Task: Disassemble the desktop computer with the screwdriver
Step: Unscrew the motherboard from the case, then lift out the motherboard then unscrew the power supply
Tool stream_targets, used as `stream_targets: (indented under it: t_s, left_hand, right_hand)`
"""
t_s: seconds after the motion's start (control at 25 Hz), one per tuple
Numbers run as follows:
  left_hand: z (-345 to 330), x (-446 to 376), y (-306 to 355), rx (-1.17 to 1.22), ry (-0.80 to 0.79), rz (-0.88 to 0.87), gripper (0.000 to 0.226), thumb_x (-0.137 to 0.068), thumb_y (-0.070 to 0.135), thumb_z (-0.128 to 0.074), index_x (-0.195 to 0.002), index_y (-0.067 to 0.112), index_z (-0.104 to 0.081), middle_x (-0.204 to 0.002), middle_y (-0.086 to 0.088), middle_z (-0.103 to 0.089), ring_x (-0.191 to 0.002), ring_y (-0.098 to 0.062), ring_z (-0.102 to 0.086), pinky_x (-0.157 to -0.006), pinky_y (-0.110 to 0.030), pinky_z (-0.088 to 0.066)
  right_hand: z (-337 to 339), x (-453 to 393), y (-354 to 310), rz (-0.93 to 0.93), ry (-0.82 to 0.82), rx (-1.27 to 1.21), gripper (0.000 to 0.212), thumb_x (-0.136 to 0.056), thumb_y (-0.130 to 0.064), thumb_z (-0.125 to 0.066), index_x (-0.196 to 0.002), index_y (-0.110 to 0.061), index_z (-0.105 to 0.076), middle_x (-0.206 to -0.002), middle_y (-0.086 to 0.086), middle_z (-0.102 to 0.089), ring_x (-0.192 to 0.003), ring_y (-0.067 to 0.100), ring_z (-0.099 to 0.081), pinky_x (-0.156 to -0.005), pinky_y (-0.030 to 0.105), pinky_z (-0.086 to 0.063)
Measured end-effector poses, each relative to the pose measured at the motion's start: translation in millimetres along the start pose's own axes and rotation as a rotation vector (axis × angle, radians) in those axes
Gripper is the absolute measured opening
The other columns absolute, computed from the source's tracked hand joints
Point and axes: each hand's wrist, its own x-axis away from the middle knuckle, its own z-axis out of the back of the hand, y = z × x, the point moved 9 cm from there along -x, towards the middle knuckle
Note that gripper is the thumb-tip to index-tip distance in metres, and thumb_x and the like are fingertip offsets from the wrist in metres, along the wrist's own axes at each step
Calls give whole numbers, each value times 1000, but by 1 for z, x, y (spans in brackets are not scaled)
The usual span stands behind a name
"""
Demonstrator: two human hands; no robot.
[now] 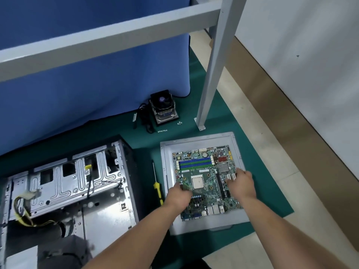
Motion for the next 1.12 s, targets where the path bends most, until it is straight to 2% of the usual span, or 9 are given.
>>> stream_targets:
  t_s: [0.04, 0.12, 0.2, 0.24, 0.4, 0.68, 0.88, 1.0, 1.12]
  left_hand:
    - [-2, 1, 3, -123, 22, -82, 68, -98, 20, -57, -160, 16, -28, -149, -11, -43, -96, -19, -64, -76, -29, -54]
    - [-8, 4, 16, -367, 56, -275, 67, -98, 17, -54, -160, 20, -29, -166, -4, -20, -128, -28, -55, -102, -34, -51]
    - [-26, 2, 26, -700, -11, -419, 72, -95, 14, -52, -161, 29, -27, -172, 5, 0, -154, -28, -23, -121, -40, -34]
    - [-33, -1, 26, -868, -54, -445, 80, -93, 13, -53, -162, 33, -20, -172, 7, 10, -159, -25, -7, -125, -44, -25]
    - [-39, -18, 9, -1244, -166, -372, 102, -91, 8, -57, -163, 37, 10, -166, 6, 31, -159, -21, 7, -129, -46, -8]
    - [-44, -19, 3, -1395, -138, -340, 104, -94, 10, -57, -160, 33, 20, -161, 0, 38, -158, -24, 10, -128, -46, -3]
    - [-39, -13, 16, -1386, -200, -336, 98, -92, 11, -56, -164, 34, 6, -169, 2, 24, -159, -24, -1, -127, -49, -10]
    - [-23, 5, 36, -1371, -152, -451, 75, -92, 15, -53, -162, 27, -27, -172, -3, -14, -155, -26, -24, -124, -49, -23]
    - [17, 46, 55, -1213, 68, -747, 56, -93, 16, -50, -148, 26, -51, -156, 2, -48, -147, -22, -40, -124, -47, -26]
  right_hand:
    - [3, 4, -2, 34, 47, 80, 68, -97, -30, -68, -154, -9, -39, -150, 17, -41, -131, 36, -47, -110, 48, -44]
    - [5, 15, -15, 155, 123, 168, 71, -97, -35, -66, -156, -12, -35, -155, 14, -37, -141, 34, -36, -115, 48, -36]
    - [-8, 27, -33, 330, 84, 246, 75, -98, -36, -63, -161, -19, -27, -166, 11, -21, -152, 33, -22, -122, 46, -28]
    - [-20, 31, -40, 400, 35, 315, 77, -99, -37, -62, -163, -24, -22, -170, 9, -11, -156, 32, -14, -125, 46, -23]
    - [-40, 29, -40, 440, -55, 501, 81, -99, -32, -63, -163, -33, -14, -171, 4, 16, -158, 30, 4, -128, 47, -14]
    - [-44, 24, -39, 409, -20, 547, 83, -95, -32, -70, -161, -36, -20, -172, 4, 6, -158, 30, -4, -126, 46, -21]
    - [-42, 26, -42, 383, -38, 534, 86, -91, -29, -74, -160, -36, -24, -172, 3, 2, -158, 32, -8, -124, 47, -24]
    - [-40, 31, -39, 381, -109, 529, 90, -92, -32, -73, -162, -38, -17, -172, 0, 9, -158, 30, -3, -125, 48, -22]
    - [-30, 40, -39, 372, -179, 444, 83, -96, -39, -67, -162, -39, -17, -171, -2, 11, -158, 26, 2, -127, 50, -16]
